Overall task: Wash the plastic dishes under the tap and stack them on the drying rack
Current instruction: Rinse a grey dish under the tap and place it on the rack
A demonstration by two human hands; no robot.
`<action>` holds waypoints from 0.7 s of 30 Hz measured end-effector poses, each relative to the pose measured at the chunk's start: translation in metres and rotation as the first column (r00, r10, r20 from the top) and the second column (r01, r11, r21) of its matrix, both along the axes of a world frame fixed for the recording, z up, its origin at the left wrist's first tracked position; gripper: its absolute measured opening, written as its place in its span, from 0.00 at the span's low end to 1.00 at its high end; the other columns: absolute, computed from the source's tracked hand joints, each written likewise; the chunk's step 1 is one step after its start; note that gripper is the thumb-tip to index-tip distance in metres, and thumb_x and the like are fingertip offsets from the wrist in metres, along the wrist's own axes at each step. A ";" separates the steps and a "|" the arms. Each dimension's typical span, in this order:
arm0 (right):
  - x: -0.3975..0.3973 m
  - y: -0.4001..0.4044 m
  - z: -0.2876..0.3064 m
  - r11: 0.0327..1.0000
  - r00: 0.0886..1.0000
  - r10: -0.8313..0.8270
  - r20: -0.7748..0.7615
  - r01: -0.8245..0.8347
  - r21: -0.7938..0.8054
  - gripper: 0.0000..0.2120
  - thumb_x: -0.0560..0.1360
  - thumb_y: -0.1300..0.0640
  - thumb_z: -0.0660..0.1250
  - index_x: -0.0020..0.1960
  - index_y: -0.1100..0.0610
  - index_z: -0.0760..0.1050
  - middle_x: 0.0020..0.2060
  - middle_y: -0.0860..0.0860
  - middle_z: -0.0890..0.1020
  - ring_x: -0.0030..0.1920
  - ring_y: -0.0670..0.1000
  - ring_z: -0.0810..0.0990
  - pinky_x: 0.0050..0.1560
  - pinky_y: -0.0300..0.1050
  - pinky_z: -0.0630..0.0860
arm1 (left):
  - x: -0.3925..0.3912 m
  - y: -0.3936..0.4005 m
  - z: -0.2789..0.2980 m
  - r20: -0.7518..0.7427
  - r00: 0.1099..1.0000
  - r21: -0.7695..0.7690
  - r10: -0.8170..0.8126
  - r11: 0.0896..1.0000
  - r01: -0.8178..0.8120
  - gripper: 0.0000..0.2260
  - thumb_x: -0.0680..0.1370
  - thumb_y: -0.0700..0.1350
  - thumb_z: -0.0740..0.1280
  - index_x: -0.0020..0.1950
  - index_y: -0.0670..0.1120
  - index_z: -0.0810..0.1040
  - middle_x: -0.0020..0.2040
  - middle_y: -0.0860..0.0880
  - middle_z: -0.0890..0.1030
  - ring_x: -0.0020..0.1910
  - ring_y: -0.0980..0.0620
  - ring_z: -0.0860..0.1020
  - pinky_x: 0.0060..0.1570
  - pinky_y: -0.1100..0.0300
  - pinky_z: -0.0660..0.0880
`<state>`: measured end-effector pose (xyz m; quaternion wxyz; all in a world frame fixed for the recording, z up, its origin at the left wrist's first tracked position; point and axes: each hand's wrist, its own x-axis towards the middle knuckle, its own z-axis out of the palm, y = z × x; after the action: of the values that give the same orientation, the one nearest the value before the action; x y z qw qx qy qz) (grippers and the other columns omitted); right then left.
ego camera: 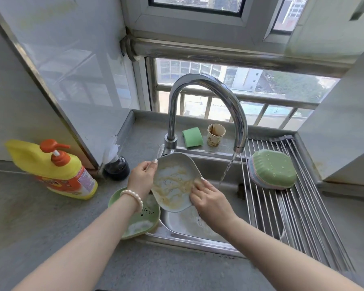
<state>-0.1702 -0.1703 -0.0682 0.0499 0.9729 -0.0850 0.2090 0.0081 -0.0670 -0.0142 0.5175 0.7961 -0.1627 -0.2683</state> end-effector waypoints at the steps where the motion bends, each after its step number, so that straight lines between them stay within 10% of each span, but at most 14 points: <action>1: 0.002 0.004 0.004 0.999 1.000 -0.006 0.016 0.005 0.050 0.06 0.62 0.68 0.71 0.35 0.58 0.79 0.33 0.52 0.82 0.37 0.53 0.82 0.48 0.45 0.79 | -0.007 0.002 0.004 -0.154 0.988 -0.077 0.021 0.997 -0.033 0.05 0.78 0.46 0.66 0.45 0.46 0.76 0.40 0.45 0.80 0.38 0.46 0.78 0.41 0.53 0.77; 4: 0.014 0.020 0.014 0.978 0.993 -0.096 0.067 0.081 0.192 0.11 0.51 0.67 0.72 0.28 0.54 0.75 0.21 0.47 0.74 0.21 0.50 0.73 0.23 0.36 0.64 | -0.050 0.009 0.003 -0.463 0.886 -0.309 0.021 0.933 -0.183 0.20 0.74 0.31 0.67 0.60 0.49 0.71 0.50 0.42 0.80 0.45 0.44 0.81 0.37 0.54 0.81; 9: 0.027 0.054 0.016 0.946 0.934 -0.076 0.348 -0.043 0.322 0.11 0.68 0.61 0.60 0.35 0.55 0.81 0.23 0.47 0.76 0.22 0.49 0.74 0.20 0.38 0.66 | -0.069 0.011 -0.008 -0.351 0.891 -0.298 0.290 0.867 -0.399 0.20 0.80 0.36 0.59 0.69 0.51 0.65 0.57 0.47 0.77 0.50 0.49 0.79 0.41 0.55 0.80; 13: 0.011 0.031 0.003 0.923 0.923 0.199 0.330 -0.290 0.254 0.09 0.76 0.54 0.65 0.42 0.55 0.82 0.37 0.48 0.84 0.36 0.49 0.83 0.34 0.40 0.78 | -0.037 0.011 -0.011 -0.124 0.976 -0.151 0.181 0.968 -0.199 0.12 0.82 0.40 0.54 0.62 0.48 0.71 0.53 0.45 0.79 0.47 0.49 0.78 0.49 0.53 0.76; 17: 0.005 -0.009 0.004 0.993 0.997 0.074 0.015 -0.075 0.096 0.22 0.75 0.40 0.61 0.35 0.56 0.80 0.38 0.48 0.83 0.47 0.51 0.83 0.55 0.47 0.78 | -0.012 0.011 -0.010 -0.153 0.983 -0.076 0.097 0.991 -0.110 0.12 0.81 0.36 0.54 0.56 0.43 0.76 0.45 0.46 0.80 0.45 0.48 0.79 0.45 0.54 0.77; 21: 0.014 0.031 0.002 0.967 0.999 0.051 0.006 -0.051 0.249 0.05 0.68 0.60 0.66 0.36 0.55 0.80 0.35 0.49 0.82 0.40 0.52 0.81 0.58 0.47 0.75 | -0.016 0.004 -0.009 -0.059 0.989 -0.079 0.136 0.987 -0.140 0.11 0.80 0.36 0.56 0.52 0.45 0.77 0.43 0.45 0.79 0.43 0.46 0.77 0.47 0.53 0.75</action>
<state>-0.1561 -0.1394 -0.0661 -0.0779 0.9734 -0.0857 0.1977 -0.0076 -0.0633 -0.0227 0.5716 0.7759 -0.1042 -0.2458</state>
